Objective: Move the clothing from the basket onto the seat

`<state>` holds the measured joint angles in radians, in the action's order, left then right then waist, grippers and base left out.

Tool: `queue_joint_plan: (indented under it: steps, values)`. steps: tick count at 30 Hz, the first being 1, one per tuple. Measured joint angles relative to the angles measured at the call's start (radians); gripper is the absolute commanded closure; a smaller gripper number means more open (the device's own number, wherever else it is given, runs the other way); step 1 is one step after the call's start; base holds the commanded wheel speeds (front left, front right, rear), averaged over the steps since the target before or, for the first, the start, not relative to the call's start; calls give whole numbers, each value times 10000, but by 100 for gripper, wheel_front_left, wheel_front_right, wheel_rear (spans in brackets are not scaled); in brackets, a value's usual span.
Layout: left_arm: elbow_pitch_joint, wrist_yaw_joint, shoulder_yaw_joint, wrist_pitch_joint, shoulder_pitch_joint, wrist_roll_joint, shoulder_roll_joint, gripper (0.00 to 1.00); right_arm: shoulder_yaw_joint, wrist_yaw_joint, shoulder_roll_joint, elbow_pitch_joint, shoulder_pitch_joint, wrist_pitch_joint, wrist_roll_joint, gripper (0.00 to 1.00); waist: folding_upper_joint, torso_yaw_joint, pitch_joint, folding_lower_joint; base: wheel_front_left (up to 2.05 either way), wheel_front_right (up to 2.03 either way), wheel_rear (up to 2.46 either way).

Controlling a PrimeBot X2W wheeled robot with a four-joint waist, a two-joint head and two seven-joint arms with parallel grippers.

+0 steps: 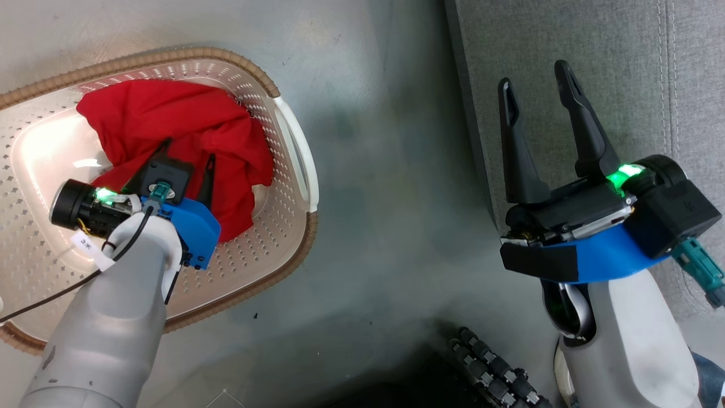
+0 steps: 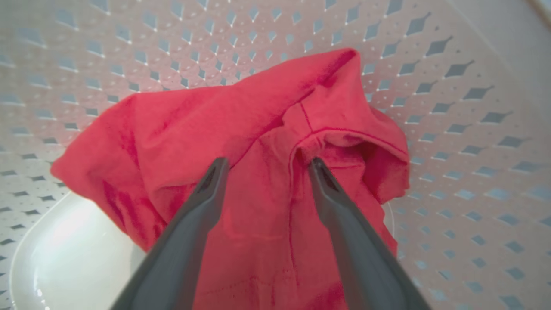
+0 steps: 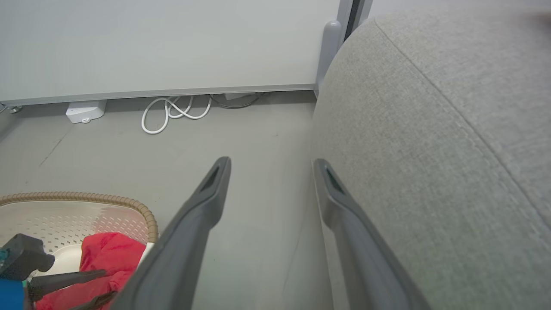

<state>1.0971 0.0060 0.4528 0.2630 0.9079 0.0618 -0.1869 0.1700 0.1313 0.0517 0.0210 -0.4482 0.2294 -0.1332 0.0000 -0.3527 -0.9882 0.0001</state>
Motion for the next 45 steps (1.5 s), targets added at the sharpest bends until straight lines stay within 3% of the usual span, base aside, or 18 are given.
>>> queue_joint_plan:
  steps: [17,18,19,20,21,45]
  values:
    - [1404,-474,353,-192,1146,138,408,0,-27,0,0,113,357,31,-88,0,0,-19,-64,-1,0,0,0]
    - [1482,-535,391,-192,1214,151,414,5,-27,0,0,113,371,33,-90,0,0,-27,-62,-1,0,0,0]
    - [1521,-573,405,-192,1220,163,414,52,-23,0,0,111,372,35,-100,0,0,-32,-57,-1,0,0,0]
    - [1553,-591,414,-194,1224,167,414,85,-15,0,0,111,373,40,-104,0,0,-38,-50,-1,0,0,0]
    - [1584,-627,420,-198,1239,186,412,100,-6,0,0,111,375,40,-107,0,0,-44,-44,-1,0,0,0]
    - [1791,-702,535,-73,1346,727,355,100,322,0,0,-111,-174,58,-13,0,0,51,221,-1,0,0,0]
